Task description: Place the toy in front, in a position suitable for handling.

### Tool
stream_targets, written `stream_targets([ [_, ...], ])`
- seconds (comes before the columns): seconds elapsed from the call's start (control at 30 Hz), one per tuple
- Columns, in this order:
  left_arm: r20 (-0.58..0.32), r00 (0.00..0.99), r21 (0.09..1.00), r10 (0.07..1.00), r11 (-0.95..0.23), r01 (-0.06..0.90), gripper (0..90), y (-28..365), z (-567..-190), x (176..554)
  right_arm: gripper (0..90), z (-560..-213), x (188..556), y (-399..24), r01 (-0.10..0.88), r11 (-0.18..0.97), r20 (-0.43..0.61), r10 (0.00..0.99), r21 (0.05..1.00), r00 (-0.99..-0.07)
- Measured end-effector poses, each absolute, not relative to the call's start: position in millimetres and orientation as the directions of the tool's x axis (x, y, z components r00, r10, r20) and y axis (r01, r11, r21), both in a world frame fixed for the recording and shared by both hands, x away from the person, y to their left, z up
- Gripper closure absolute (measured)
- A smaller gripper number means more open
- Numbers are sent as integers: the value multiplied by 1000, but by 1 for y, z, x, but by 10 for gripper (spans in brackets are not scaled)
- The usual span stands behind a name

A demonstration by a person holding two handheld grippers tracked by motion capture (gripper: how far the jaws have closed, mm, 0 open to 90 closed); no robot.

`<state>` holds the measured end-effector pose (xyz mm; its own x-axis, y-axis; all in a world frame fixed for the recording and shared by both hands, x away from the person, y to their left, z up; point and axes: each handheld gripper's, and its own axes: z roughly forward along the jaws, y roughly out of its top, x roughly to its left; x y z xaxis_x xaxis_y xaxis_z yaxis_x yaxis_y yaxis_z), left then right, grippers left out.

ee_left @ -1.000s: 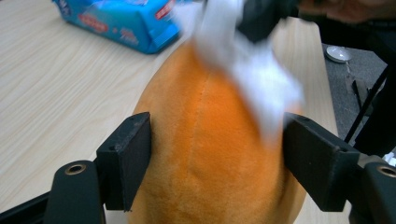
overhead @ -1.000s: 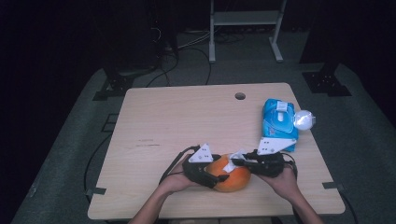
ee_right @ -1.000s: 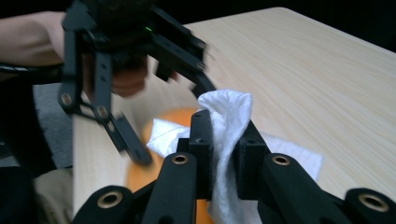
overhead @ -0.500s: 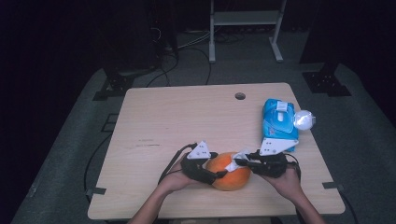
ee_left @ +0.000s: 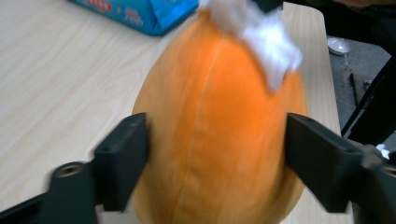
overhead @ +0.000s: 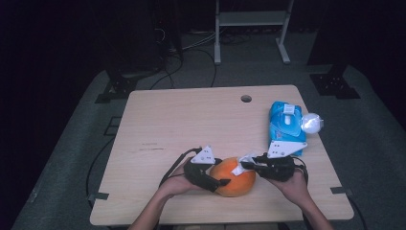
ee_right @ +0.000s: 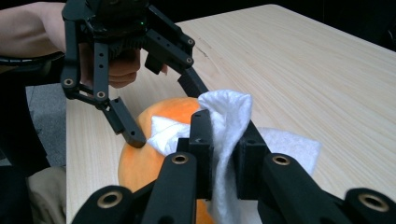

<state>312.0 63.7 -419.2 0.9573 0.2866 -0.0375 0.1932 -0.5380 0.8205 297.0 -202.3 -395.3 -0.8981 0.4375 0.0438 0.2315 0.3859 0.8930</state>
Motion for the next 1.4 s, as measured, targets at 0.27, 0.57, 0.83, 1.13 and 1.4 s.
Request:
stream_targets([
  [0.27,-22,957,840,288,-514,174,318,62,-420,311,796,-392,295,-197,217,384,36,426,898,-904],
  [0.57,-108,936,842,334,-471,265,325,83,-427,325,796,-400,296,-203,257,349,92,427,901,-900],
  [0.83,-86,945,846,315,-478,237,340,79,-427,320,796,-400,301,-207,262,350,88,443,899,-892],
  [1.13,-11,966,837,260,-526,151,326,60,-421,304,797,-397,307,-220,292,288,131,471,912,-873],
  [1.4,54,981,812,187,-580,66,304,42,-417,287,797,-398,300,-196,274,388,98,416,880,-904],
])
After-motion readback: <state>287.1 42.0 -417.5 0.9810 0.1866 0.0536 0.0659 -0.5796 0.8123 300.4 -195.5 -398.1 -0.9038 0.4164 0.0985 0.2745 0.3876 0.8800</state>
